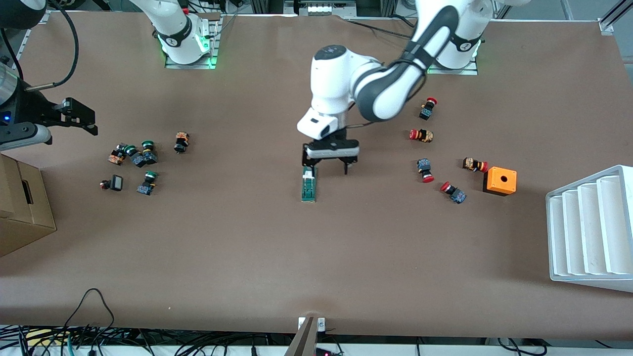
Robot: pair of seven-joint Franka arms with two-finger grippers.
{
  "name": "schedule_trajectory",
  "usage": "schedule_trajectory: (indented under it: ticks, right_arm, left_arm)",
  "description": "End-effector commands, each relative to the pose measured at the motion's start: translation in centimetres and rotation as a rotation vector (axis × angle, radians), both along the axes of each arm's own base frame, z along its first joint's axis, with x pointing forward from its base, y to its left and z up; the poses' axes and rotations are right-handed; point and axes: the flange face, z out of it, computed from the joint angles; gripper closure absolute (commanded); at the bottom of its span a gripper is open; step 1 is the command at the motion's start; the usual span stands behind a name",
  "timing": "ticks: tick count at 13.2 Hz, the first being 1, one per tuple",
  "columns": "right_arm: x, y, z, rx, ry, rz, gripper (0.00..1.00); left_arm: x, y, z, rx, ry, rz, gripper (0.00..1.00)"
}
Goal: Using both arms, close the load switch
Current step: 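Lower the left gripper and grip the green switch body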
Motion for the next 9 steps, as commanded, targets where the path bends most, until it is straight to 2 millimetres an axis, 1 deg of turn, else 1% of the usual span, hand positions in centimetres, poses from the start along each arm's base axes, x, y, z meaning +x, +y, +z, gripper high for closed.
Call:
schedule_trajectory:
  ticks: [1,2,3,4,5,6,7,8,9]
  right_arm:
    - [0.1,-0.4,0.5,-0.008,0.0,0.013,0.0]
    - [0.1,-0.6,0.5,-0.009,0.0,0.011,0.0]
    - [0.1,-0.8,0.5,-0.004,-0.001,0.005,0.0]
    - [0.1,-1.0,0.5,-0.007,0.002,0.005,0.0]
    - [0.0,-1.4,0.3,-0.008,0.008,-0.006,0.0]
    - [0.0,-2.3,0.3,-0.006,0.008,-0.024,0.0]
    - [0.1,-2.7,0.1,0.0,0.011,-0.032,0.0]
    - [0.4,-2.7,-0.8,0.0,0.026,-0.026,0.0]
    - [0.6,-2.7,-1.3,-0.001,0.038,0.011,0.0]
  left_arm:
    - [-2.6,-1.5,-1.7,-0.036,-0.066,0.014,0.0]
    - [-3.3,-2.0,-2.4,-0.047,-0.089,0.024,0.0]
    - [-4.2,-2.2,-3.6,-0.044,-0.105,0.02,0.0]
    - [-4.8,-2.5,-4.2,-0.054,-0.135,0.023,0.0]
    - [-5.6,-2.7,-5.4,-0.063,-0.157,0.027,0.0]
    - [-6.2,-2.8,-6.1,-0.071,-0.186,0.02,0.0]
    - [-6.7,-2.6,-7.2,-0.071,-0.203,0.012,0.0]
    - [-7.0,-2.4,-7.7,-0.078,-0.224,0.008,0.0]
    - [-7.7,-2.5,-8.1,-0.089,-0.239,0.004,0.0]
